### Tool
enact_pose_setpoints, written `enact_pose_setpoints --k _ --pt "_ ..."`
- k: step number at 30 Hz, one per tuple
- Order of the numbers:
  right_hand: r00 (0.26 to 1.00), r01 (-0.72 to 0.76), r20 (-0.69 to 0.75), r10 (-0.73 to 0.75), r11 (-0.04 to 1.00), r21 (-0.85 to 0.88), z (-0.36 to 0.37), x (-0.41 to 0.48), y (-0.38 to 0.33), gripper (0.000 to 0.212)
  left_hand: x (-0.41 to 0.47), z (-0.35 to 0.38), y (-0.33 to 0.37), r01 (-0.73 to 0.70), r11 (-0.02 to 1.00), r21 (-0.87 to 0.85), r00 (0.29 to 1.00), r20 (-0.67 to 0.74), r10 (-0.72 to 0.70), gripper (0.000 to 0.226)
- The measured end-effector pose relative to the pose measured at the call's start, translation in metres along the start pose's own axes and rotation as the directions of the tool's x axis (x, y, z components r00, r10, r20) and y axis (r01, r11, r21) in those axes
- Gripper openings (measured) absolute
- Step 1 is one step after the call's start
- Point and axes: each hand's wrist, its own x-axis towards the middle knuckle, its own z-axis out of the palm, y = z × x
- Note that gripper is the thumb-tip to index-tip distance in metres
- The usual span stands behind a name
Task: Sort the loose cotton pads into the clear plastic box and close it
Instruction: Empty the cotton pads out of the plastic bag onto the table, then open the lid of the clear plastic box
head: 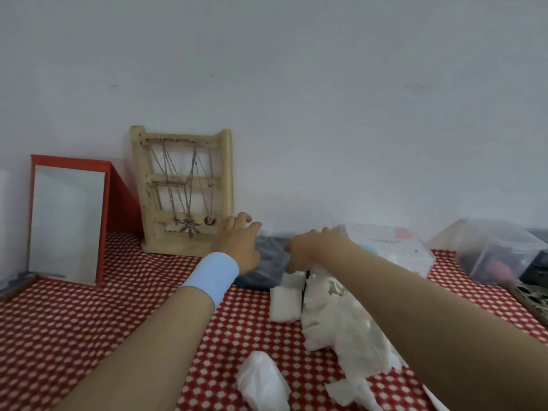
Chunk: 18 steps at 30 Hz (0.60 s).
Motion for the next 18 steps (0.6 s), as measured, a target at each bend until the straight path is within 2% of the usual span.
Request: enact_pose_setpoints --k 2,4,6,8,11,14,16,18 --pt "0.999 0.020 0.045 -0.019 1.000 -0.024 0.001 0.002 -0.001 0.057 0.000 0.001 0.002 -0.036 0.999 -0.008 0.993 0.109 0.037 0.051" --pt "0.998 0.054 -0.010 -0.054 0.998 -0.018 -0.003 -0.001 0.002 0.055 -0.001 0.000 0.005 -0.044 0.999 -0.031 0.982 0.180 0.049 0.038" --pt "0.990 0.092 -0.108 -0.087 0.995 0.042 -0.014 -0.013 0.012 0.056 -0.001 -0.007 0.011 -0.012 0.996 -0.084 0.987 0.157 0.025 0.037" --pt "0.971 0.126 -0.220 -0.095 0.983 0.131 -0.028 -0.028 0.031 0.052 0.000 -0.019 0.022 0.007 0.987 -0.158 0.998 0.060 0.002 0.043" --pt "0.927 0.163 -0.373 -0.048 0.945 0.284 -0.040 -0.050 0.070 0.040 0.001 -0.038 0.050 -0.069 0.958 -0.278 0.997 -0.035 0.062 0.044" --pt "0.909 0.133 -0.415 0.030 0.924 0.359 -0.033 -0.070 0.114 0.044 -0.001 -0.055 0.092 -0.159 0.918 -0.363 0.987 -0.046 0.153 0.042" --pt "0.910 0.096 -0.411 0.060 0.932 0.349 -0.019 -0.080 0.141 0.051 0.000 -0.062 0.120 -0.176 0.894 -0.413 0.982 -0.010 0.188 0.039" --pt "0.918 0.068 -0.389 0.081 0.932 0.355 0.000 -0.087 0.163 0.047 0.003 -0.063 0.144 -0.194 0.889 -0.414 0.971 0.045 0.233 0.036"
